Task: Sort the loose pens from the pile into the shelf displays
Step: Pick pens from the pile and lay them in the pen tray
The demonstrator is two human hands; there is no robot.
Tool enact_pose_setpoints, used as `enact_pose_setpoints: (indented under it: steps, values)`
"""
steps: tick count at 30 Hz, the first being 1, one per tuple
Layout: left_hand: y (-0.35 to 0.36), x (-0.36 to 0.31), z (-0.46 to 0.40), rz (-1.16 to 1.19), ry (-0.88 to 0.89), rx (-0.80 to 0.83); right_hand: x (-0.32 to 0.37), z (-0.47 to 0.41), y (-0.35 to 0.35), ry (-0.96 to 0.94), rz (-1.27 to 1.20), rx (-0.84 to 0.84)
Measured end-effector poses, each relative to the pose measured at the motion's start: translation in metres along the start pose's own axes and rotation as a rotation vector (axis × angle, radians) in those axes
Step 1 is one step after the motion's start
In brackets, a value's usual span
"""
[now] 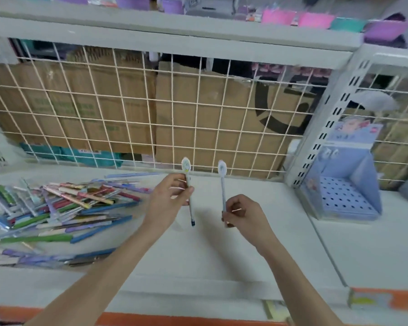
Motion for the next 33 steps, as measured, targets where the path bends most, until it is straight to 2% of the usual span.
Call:
enact_pose_setpoints:
  steps: [13, 16, 20, 26, 33]
  values:
    - [0.172, -0.021, 0.002, 0.003, 0.029, 0.039, -0.040, -0.011, -0.169, -0.091, -0.076, -0.150]
    - [0.208, -0.025, 0.001, -0.010, 0.026, 0.025, -0.056, -0.024, -0.217, -0.107, -0.040, -0.224]
    - [0.252, -0.028, -0.004, -0.022, 0.012, 0.007, -0.073, -0.048, -0.268, -0.139, 0.017, -0.225]
    - [0.299, -0.028, -0.014, -0.096, 0.001, -0.043, -0.088, -0.092, -0.307, -0.127, 0.122, -0.284]
    - [0.314, -0.043, -0.027, -0.186, 0.052, -0.049, -0.087, -0.116, -0.313, -0.147, 0.195, -0.335]
Point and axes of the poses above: each hand's wrist, its own z-axis away from the middle knuckle, its own y-axis out of the palm, x = y × z, the point moved 3 cm from there along -z, towards the middle knuckle, and after that the axes turned 2 degrees about x, right-handed, at the moved point
